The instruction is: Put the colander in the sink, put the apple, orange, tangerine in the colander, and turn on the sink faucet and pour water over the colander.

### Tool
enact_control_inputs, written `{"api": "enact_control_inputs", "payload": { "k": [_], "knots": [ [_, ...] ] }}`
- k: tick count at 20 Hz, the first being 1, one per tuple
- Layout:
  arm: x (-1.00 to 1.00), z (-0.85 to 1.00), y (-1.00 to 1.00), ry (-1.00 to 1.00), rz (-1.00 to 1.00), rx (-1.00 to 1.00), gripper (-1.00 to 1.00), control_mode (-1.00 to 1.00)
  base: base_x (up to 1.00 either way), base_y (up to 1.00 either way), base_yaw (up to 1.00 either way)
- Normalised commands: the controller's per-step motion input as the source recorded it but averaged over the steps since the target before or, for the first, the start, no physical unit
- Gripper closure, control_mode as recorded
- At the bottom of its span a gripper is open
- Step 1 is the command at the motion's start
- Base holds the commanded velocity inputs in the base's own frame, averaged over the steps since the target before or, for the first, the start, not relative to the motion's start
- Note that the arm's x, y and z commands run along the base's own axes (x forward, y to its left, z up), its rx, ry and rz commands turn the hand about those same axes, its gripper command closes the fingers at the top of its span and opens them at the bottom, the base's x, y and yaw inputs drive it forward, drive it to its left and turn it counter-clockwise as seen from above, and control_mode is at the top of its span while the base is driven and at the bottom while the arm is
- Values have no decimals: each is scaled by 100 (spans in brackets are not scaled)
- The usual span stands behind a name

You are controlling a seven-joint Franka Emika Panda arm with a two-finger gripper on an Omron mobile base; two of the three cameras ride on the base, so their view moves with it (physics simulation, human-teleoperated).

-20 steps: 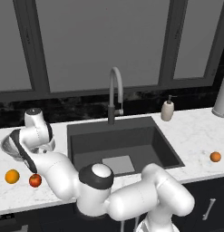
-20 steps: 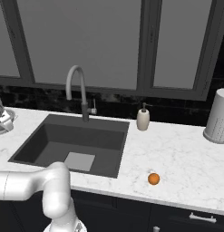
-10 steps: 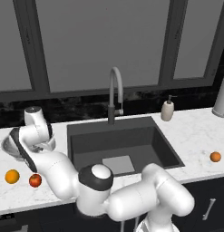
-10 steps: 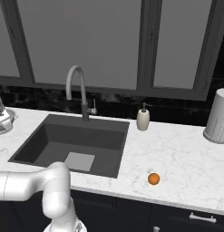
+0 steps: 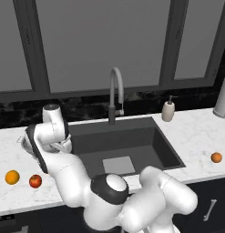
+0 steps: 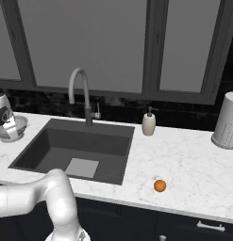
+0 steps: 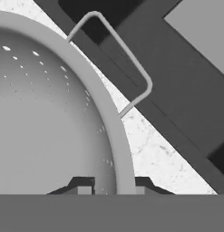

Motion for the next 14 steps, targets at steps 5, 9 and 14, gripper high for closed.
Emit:
{"api": "enact_control_inputs", "payload": {
  "k": [5,9,14],
  "knots": [
    [-63,0,-100,-8,-16,5,100,-100,0,0,0],
    [-42,1,-100,-2,-8,0,100,-100,0,0,0],
    [-8,7,-100,0,0,0,100,-100,0,0,0]
  ]
}}
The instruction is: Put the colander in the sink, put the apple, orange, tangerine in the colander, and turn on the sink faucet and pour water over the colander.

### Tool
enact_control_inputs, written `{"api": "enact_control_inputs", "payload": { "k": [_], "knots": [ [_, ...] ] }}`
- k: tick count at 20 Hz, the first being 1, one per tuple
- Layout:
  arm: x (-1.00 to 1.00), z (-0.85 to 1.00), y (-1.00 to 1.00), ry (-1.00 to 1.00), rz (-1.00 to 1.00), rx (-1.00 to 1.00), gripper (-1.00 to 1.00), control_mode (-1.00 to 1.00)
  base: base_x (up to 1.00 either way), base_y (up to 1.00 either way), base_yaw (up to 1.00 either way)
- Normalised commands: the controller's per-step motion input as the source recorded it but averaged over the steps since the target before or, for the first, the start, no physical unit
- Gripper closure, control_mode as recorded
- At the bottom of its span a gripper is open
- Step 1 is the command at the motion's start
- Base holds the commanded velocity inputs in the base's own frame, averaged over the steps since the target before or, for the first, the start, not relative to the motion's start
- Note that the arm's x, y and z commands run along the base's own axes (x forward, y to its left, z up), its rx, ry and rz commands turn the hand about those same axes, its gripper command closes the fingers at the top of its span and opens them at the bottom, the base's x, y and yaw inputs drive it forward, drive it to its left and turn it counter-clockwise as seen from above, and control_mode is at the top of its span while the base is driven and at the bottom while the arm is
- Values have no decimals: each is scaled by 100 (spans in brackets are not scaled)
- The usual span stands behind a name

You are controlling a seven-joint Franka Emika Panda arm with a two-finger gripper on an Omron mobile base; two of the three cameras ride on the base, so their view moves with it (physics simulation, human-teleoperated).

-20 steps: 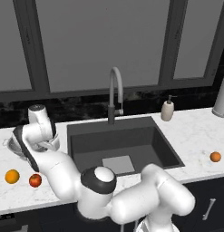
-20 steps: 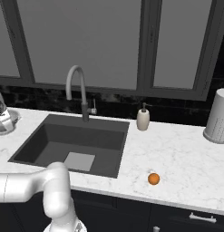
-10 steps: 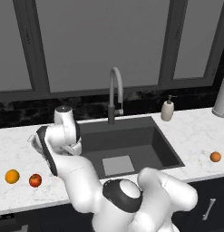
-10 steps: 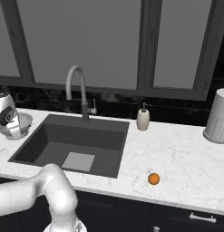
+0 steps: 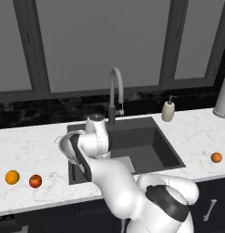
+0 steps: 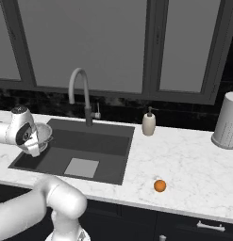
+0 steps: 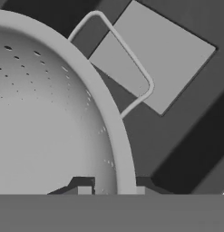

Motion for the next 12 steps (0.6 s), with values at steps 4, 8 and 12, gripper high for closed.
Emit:
{"api": "enact_control_inputs", "payload": {
  "k": [4,8,12],
  "knots": [
    [0,0,-100,0,0,0,100,-100,0,0,0],
    [2,0,-100,0,7,2,100,-100,0,0,0],
    [6,0,-92,0,12,3,100,-100,0,0,0]
  ]
}}
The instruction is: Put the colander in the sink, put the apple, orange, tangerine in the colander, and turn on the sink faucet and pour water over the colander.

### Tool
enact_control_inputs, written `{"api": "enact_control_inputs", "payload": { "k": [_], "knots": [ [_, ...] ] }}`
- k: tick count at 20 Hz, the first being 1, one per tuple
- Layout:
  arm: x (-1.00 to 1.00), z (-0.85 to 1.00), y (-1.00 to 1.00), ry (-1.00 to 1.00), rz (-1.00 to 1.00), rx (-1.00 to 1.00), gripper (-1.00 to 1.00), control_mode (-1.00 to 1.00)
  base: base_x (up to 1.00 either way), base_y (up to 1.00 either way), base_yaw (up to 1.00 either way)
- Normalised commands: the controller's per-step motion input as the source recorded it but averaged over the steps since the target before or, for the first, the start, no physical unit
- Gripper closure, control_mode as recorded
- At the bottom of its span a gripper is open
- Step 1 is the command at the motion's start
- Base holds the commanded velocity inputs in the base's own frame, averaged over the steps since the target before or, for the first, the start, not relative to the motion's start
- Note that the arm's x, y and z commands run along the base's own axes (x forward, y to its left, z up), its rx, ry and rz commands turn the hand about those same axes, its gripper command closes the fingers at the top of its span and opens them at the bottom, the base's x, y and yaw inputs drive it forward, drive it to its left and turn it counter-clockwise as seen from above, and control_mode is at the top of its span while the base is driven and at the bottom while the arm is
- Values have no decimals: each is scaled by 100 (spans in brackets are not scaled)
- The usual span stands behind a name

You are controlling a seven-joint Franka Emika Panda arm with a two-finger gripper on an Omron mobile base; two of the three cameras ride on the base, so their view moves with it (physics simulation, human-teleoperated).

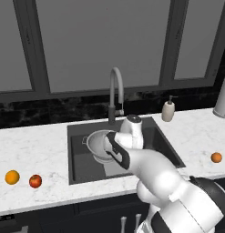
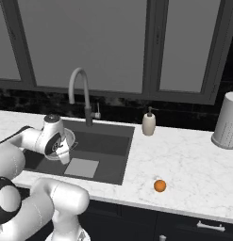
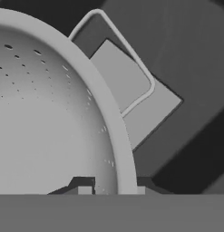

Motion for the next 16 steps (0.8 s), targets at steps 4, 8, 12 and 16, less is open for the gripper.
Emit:
{"api": "enact_control_inputs", "payload": {
  "k": [4,8,12,16],
  "knots": [
    [11,0,-77,0,18,4,100,-100,0,0,0],
    [14,0,-68,0,23,6,100,-100,0,0,0],
    [21,0,-59,0,23,5,100,-100,0,0,0],
    [25,-5,-38,0,18,4,100,-100,0,0,0]
  ]
}}
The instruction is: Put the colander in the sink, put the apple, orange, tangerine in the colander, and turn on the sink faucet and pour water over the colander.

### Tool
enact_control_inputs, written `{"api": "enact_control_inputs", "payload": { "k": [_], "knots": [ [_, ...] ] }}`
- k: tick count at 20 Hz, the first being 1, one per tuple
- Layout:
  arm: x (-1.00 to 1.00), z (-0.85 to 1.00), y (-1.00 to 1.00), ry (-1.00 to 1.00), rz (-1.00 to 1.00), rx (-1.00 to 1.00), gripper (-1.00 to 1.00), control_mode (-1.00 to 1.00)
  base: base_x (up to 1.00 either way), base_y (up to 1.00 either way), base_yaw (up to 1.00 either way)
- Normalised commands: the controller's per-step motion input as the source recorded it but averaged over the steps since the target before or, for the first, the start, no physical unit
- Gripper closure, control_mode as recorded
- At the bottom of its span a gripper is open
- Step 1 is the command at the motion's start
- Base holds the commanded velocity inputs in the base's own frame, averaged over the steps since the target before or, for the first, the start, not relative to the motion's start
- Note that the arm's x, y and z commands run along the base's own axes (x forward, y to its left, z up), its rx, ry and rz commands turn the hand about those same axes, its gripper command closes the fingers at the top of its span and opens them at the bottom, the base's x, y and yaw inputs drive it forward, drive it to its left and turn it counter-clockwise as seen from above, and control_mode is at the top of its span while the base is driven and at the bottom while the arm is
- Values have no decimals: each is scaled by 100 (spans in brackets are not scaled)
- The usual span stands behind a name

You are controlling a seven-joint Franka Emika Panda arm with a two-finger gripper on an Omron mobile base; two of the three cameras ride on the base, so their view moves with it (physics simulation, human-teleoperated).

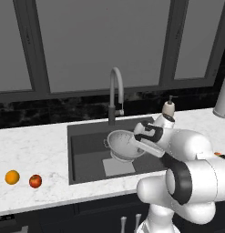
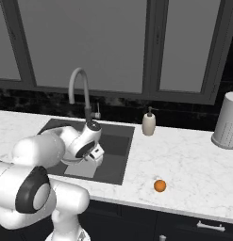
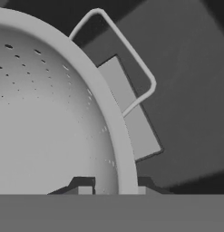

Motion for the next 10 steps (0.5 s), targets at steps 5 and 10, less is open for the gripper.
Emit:
{"api": "enact_control_inputs", "payload": {
  "k": [5,10],
  "knots": [
    [17,-22,-6,4,7,2,100,-100,0,0,0],
    [18,-36,0,8,0,0,100,-100,0,0,0]
  ]
}}
